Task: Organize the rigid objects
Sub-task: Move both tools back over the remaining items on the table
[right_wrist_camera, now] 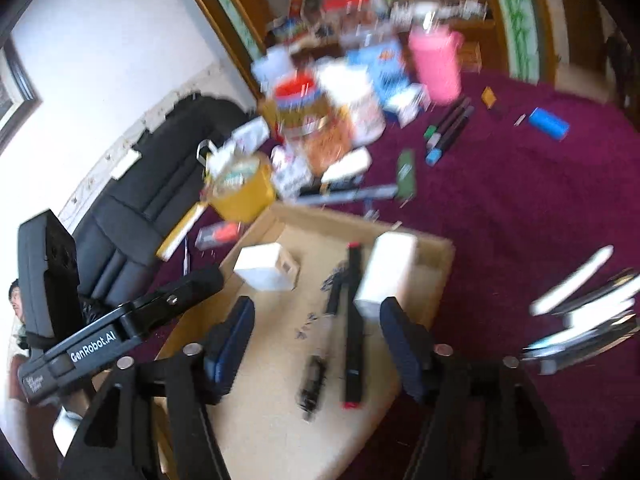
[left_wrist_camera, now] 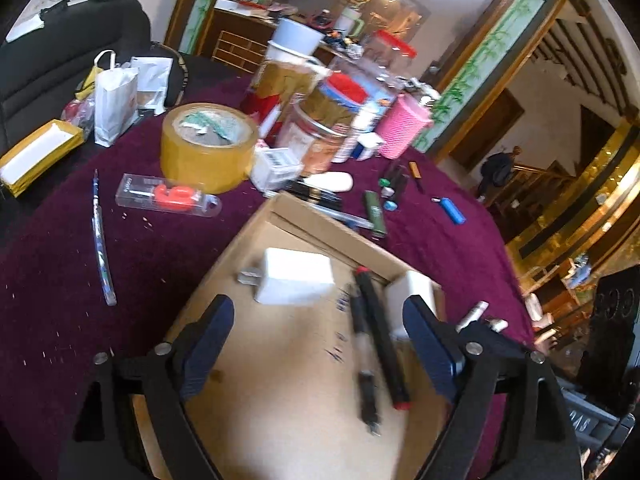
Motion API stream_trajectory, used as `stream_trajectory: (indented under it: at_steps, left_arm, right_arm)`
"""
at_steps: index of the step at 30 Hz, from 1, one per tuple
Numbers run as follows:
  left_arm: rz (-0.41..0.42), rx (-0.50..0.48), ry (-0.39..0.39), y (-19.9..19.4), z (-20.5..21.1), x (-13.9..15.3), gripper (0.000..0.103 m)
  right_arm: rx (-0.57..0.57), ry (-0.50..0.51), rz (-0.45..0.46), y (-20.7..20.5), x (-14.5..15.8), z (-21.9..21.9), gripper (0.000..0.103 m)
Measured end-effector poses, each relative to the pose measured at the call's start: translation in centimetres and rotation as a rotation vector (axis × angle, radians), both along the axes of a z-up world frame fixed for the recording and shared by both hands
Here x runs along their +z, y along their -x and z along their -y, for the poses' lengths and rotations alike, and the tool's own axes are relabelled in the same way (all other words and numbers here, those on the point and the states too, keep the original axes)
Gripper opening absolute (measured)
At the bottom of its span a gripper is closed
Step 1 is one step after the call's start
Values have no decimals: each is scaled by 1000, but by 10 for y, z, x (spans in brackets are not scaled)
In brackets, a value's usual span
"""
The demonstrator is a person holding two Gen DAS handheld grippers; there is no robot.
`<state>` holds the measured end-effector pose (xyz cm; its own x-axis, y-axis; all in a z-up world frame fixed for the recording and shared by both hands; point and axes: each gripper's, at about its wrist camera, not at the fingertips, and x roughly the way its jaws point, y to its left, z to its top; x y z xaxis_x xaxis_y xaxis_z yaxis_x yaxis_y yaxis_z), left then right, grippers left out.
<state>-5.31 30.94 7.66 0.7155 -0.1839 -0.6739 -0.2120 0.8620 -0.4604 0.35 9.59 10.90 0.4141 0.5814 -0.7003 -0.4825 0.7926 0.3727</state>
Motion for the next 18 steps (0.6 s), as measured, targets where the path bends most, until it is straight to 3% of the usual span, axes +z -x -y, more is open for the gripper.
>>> stream_trajectory:
  at_steps: [2,3,4,5,8,10,11,14,18]
  left_arm:
    - [16,-36,26,9,12,8,86]
    - [24,-53,34,12,19,11,86]
    - [36,-77,37,17,30,15,86]
    - [45,-95,32,19,38,18,86]
    - [54,-170,9,23,75,24,88]
    - [40,-233,-5,19,104,23,88]
    - [28,-255,-14,17,117,20,88]
    - [-28,-316,-35,8,157,9,88]
    - [-76,-372,-77,-4,200,0,88]
  right_arm:
    - [-46,-2,121,18,21,30,70]
    - [-73,3,185,27,30,43,76]
    - [-114,17,271,40,40,62,82]
    - [-152,32,335,49,47,75,99]
    - [-299,68,483,71,54,132,103]
    - [-379,121,458,63,49,166,103]
    - [-425,133,400,53,41,189,102]
    - [-536,71,272,32,20,245,102]
    - [-651,44,192,5,-9,300,102]
